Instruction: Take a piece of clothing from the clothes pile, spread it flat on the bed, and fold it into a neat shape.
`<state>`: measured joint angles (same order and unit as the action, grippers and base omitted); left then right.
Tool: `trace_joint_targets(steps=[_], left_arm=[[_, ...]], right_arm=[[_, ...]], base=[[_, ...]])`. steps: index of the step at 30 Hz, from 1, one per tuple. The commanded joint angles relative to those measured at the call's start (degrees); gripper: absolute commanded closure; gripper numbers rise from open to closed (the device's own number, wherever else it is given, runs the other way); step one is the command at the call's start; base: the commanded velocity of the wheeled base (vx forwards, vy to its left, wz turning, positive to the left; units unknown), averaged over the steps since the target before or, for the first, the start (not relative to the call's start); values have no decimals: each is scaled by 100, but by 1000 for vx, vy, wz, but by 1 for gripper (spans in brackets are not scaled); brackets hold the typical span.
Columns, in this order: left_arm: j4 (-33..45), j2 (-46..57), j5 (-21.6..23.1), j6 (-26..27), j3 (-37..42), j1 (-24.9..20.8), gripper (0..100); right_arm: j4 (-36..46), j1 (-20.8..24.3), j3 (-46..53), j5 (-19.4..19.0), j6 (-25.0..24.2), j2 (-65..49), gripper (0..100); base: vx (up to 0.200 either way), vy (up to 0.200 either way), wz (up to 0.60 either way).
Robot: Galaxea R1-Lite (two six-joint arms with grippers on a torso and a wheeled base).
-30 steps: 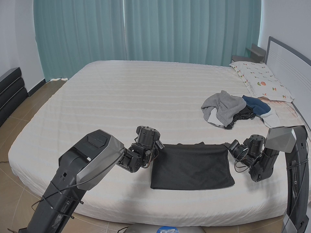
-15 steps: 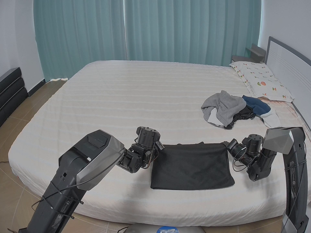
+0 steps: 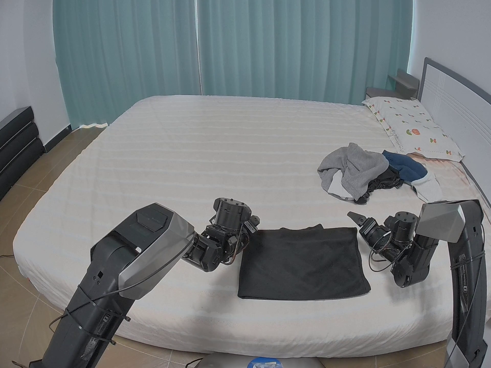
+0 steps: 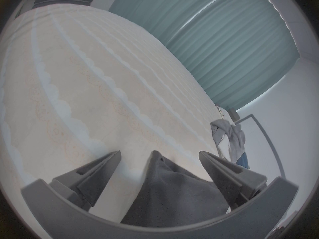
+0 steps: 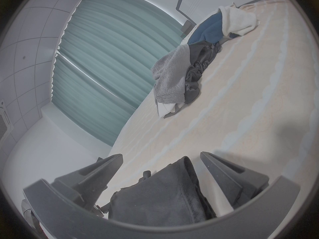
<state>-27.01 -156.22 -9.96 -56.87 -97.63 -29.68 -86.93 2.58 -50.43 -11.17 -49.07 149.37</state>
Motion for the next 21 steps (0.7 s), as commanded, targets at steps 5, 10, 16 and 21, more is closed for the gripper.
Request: trace_joint_targets(steps=[5, 10, 16, 21], left_arm=[[30, 786, 20, -413, 781, 217, 0], [-67, 1498, 196, -457, 2003, 261, 0], [-76, 2351, 618, -492, 3479, 235, 0], [-243, 2676, 750, -588, 4182, 200, 0]], right_arm=[[1, -30, 1167, -52, 152, -1130, 0], [-8, -91, 2433, -79, 802, -1420, 0], [-281, -241, 3628, -509, 1294, -1358, 0], [-281, -197, 3804, -668, 1312, -1244, 0]], base=[[0, 0, 0], [0, 0, 0], [0, 0, 0], [0, 0, 0]])
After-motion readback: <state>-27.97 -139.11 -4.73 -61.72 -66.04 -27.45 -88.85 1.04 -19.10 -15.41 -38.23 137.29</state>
